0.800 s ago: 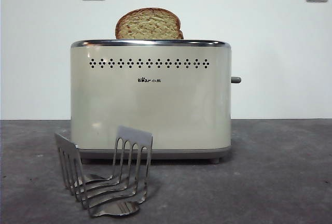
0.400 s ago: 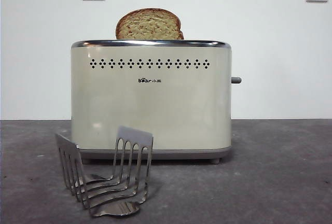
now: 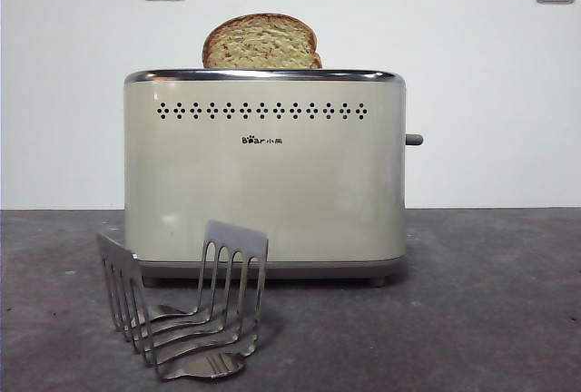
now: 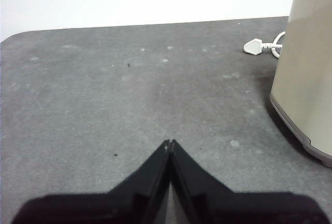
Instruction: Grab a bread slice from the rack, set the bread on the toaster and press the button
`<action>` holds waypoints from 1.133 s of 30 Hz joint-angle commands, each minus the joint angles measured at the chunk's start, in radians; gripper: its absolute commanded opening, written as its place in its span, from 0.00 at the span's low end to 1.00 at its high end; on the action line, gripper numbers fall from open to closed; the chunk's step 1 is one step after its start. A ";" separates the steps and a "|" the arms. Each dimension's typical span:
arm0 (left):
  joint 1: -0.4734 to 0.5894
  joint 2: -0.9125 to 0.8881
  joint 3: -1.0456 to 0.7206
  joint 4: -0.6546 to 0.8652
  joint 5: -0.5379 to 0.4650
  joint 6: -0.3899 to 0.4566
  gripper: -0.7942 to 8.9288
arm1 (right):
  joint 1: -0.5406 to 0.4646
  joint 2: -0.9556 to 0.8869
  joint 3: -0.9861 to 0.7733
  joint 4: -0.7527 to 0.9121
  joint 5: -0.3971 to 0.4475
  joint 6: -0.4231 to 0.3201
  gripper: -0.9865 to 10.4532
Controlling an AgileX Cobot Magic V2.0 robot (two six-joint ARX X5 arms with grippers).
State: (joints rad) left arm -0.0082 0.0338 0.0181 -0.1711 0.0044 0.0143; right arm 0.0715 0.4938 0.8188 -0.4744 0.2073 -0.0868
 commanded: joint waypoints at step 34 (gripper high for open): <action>0.003 0.015 -0.011 0.006 0.003 -0.007 0.08 | -0.053 -0.486 -0.804 0.290 -0.129 0.082 0.09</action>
